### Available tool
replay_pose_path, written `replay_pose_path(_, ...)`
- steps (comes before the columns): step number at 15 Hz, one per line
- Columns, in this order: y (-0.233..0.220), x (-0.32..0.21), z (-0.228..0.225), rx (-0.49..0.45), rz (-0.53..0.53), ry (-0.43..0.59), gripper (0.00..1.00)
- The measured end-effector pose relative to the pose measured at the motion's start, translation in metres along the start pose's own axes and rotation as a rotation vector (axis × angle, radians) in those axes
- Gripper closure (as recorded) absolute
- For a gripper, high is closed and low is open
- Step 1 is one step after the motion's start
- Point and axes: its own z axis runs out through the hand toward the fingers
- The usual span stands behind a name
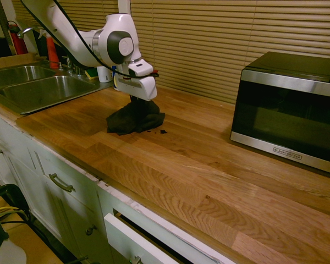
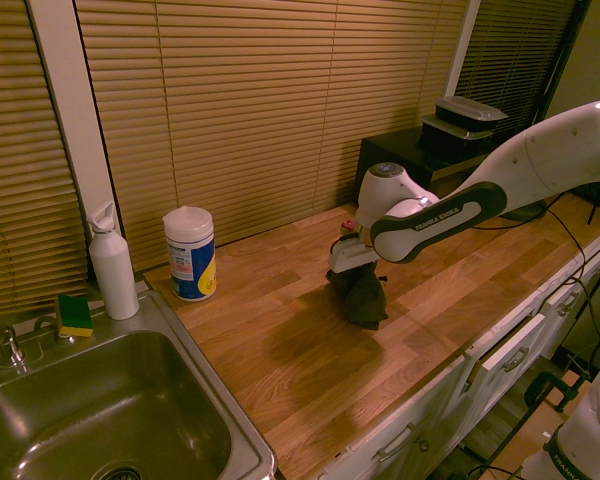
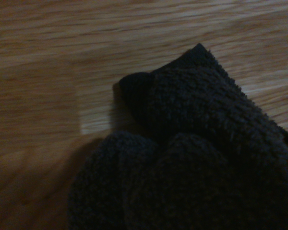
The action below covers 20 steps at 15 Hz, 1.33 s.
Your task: Clear the spill
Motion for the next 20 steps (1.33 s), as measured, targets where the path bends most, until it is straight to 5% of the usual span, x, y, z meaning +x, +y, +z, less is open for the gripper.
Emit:
replay_pose_path(10,0.072,0.103,0.015,0.014,0.124,-0.018,1.00)
replay_pose_path(20,0.028,0.046,0.007,0.023,0.006,-0.027,1.00)
